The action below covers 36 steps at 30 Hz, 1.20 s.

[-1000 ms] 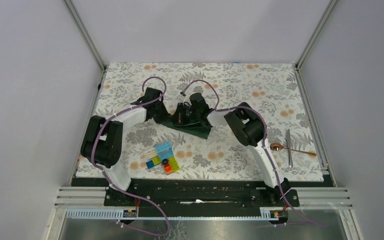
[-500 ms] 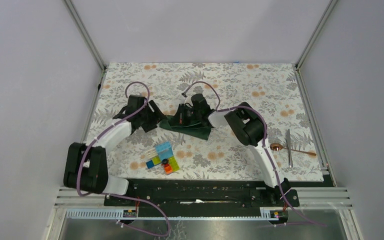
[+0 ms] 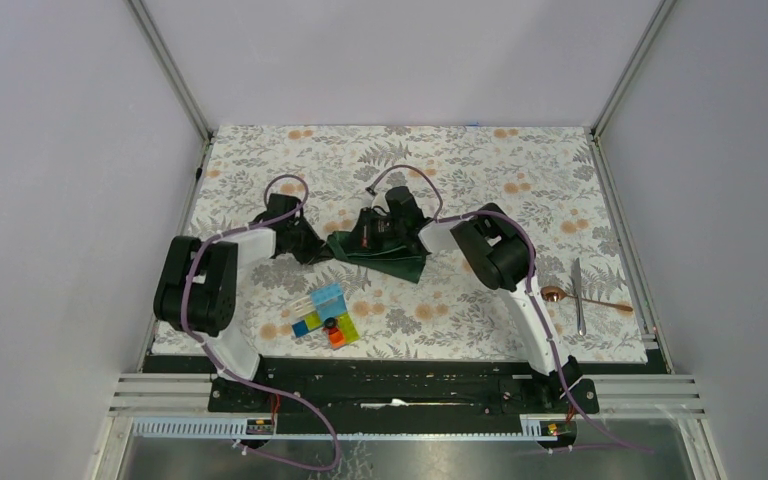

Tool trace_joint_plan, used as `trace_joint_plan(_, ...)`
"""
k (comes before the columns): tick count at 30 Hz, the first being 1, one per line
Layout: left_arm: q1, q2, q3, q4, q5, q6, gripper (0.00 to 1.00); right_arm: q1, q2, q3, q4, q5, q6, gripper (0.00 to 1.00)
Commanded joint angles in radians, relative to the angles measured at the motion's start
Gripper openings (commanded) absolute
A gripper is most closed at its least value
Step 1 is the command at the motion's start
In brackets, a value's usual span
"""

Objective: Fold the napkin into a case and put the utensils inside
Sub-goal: Grasp the top corner of the smaller rectangle folded napkin from the folded napkin.

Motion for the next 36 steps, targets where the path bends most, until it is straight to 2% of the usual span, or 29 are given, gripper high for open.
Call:
trace_joint_plan(1, -0.055, 0.107, 0.106, 0.017, -0.004, 0.008, 0.14, 0.009, 0.006, 0.001, 0.018, 0.021, 0.023, 0.00)
trace_joint_plan(4, -0.072, 0.136, 0.127, 0.014, -0.025, 0.004, 0.13, 0.057, 0.024, -0.001, 0.023, 0.121, 0.025, 0.00)
trace_joint_plan(8, -0.074, 0.147, 0.142, -0.037, -0.060, 0.027, 0.12, 0.066, 0.014, -0.043, 0.120, 0.152, 0.090, 0.00)
trace_joint_plan(13, -0.075, 0.115, 0.120, -0.048, -0.094, 0.052, 0.13, 0.017, -0.062, -0.085, 0.142, 0.134, 0.109, 0.00)
trace_joint_plan(16, -0.078, 0.112, 0.119, -0.049, -0.092, 0.060, 0.15, 0.020, -0.025, -0.025, 0.152, 0.106, 0.153, 0.01)
trace_joint_plan(19, -0.092, 0.125, 0.144, -0.067, -0.097, 0.077, 0.17, 0.025, 0.008, -0.033, 0.303, 0.088, 0.290, 0.01)
trace_joint_plan(25, -0.117, 0.129, 0.161, -0.087, -0.134, 0.090, 0.20, 0.027, 0.054, 0.056, 0.200, 0.131, 0.267, 0.01)
trace_joint_plan(29, -0.115, 0.099, 0.146, -0.100, -0.167, 0.091, 0.27, 0.026, 0.097, 0.010, 0.219, 0.155, 0.273, 0.01)
trace_joint_plan(33, -0.100, 0.030, 0.116, -0.143, -0.208, 0.091, 0.42, 0.012, 0.087, -0.054, 0.213, 0.175, 0.235, 0.01)
trace_joint_plan(36, -0.065, -0.046, 0.082, -0.168, -0.210, 0.088, 0.45, -0.008, 0.074, -0.072, 0.197, 0.170, 0.213, 0.04)
